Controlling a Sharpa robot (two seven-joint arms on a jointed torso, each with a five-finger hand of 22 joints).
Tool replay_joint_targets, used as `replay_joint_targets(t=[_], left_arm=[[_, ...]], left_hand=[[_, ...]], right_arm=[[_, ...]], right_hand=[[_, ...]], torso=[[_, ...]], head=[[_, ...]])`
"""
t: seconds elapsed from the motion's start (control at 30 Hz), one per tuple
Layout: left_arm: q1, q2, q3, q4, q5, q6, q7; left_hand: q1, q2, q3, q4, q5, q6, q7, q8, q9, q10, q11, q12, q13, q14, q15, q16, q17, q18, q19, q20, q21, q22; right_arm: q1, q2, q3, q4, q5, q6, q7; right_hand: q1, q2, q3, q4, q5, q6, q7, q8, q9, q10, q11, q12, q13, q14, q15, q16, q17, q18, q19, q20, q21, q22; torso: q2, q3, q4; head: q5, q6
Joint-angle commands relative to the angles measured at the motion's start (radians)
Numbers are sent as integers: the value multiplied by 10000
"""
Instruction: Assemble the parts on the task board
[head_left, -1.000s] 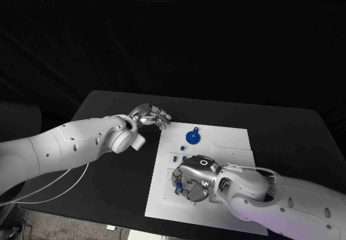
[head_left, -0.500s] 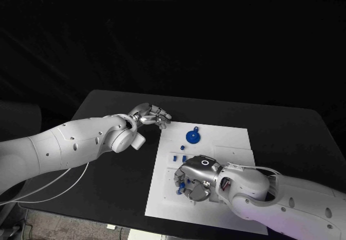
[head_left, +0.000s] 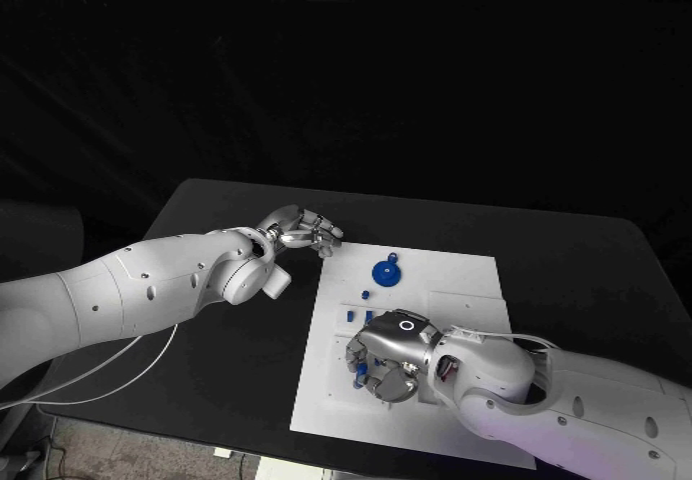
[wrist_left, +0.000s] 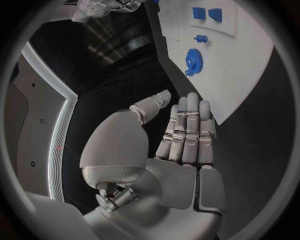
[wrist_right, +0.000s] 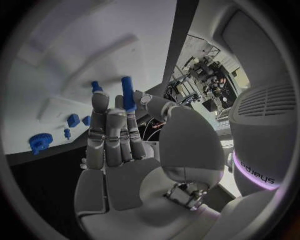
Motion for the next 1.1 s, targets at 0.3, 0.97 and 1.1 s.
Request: replay_joint_targets(t=[0.3,0.97,1.1], left_arm=[[5,3,7,19,36,87,59],[5,-3,7,23,36,85,50],[5,-1,7,29,36,109,35]], left_hand=[[53,53,-9,37,2,-61,-10,53,-15,-55,3,-64,-17,42,58,-46,29,69,-21,56,-67,19],[57,51,-10,36,1,-65,-10,55,-17,-57,4,-66,-18,42,59,-61,48,69,-20,57,-74,25],[59,51,-9,35,1,-66,-10,55,-18,-57,4,-67,-18,42,59,-64,52,70,-20,57,-76,26]], right_arm=[[-108,66,-48,-47,-179,39,-137],[-170,251,-136,-197,258,736,176],[-170,235,-139,-198,276,690,209]], right_hand=[[99,2,-58,-26,22,15,41,69,15,190,-152,68,-14,-49,-43,32,-12,263,38,-33,39,198],[8,-47,3,-93,65,-10,55,36,18,121,-127,56,-42,-92,-23,14,-25,260,-57,27,13,193],[-469,-138,-304,-413,743,15,52,11,29,104,-122,86,-65,-91,-7,34,-39,263,-101,63,74,221]], torso=[[1,4,-2],[-3,-1,4],[-4,1,-10]], head=[[23,-23],[21,-60],[27,-63]])
